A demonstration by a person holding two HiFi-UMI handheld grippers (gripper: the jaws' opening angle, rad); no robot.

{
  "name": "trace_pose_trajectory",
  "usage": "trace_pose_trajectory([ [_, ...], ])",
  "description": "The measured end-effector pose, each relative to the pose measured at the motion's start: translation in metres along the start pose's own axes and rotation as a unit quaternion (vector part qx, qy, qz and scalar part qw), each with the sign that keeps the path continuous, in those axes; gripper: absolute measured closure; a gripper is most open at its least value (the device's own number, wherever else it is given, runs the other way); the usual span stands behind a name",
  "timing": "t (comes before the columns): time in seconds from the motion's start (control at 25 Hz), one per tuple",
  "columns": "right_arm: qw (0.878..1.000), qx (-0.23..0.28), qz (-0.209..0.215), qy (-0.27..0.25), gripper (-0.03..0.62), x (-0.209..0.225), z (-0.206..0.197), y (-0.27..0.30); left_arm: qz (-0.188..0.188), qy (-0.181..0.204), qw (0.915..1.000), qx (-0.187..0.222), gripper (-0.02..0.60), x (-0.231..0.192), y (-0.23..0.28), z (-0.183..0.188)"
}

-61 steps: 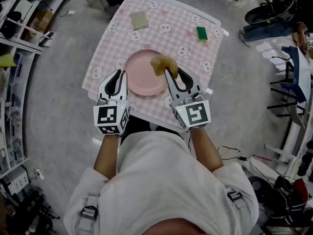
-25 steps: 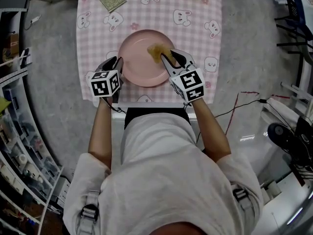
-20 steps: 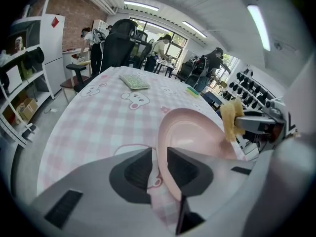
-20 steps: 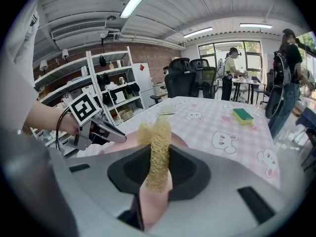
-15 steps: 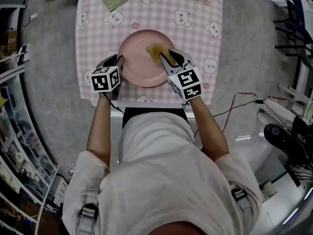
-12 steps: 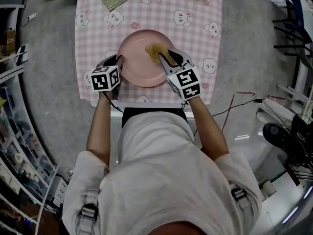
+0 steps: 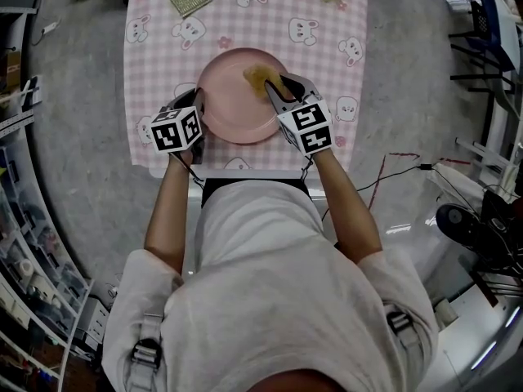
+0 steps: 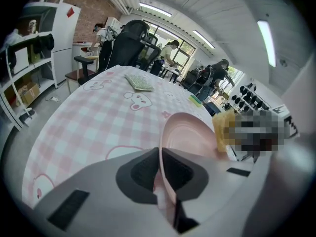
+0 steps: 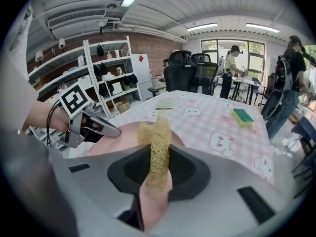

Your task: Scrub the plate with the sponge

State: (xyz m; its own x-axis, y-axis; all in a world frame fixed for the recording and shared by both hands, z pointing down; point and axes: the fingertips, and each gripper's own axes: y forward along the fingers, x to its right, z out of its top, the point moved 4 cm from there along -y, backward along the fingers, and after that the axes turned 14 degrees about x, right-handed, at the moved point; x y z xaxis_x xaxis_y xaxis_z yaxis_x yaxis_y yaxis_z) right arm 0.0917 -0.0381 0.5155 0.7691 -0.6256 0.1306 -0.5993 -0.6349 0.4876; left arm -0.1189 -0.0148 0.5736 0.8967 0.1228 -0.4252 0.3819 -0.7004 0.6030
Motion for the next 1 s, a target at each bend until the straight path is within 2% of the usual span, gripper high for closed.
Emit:
trace_pose_trajectory([
  [0.16,1.0,-0.009,0.0,-0.009,0.502,0.004,0.005,0.01,-0.005,0.032,0.9994,0.013,0.555,0.011,-0.003,0.01],
  [0.44,0.998,-0.048,0.006,-0.035,0.502,0.01,-0.005,0.043,-0.014,0.06,0.998,0.018,0.555,0.018,0.0,0.013],
  [0.68,0.997,-0.059,-0.007,-0.054,0.502,0.013,-0.005,0.057,-0.023,0.06,0.9976,0.026,0.554,0.024,0.0,0.021],
  [1.0,0.996,-0.058,0.013,-0.072,0.502,0.001,-0.01,0.064,-0.036,0.063,0.9971,0.026,0.551,0.033,-0.001,0.021],
])
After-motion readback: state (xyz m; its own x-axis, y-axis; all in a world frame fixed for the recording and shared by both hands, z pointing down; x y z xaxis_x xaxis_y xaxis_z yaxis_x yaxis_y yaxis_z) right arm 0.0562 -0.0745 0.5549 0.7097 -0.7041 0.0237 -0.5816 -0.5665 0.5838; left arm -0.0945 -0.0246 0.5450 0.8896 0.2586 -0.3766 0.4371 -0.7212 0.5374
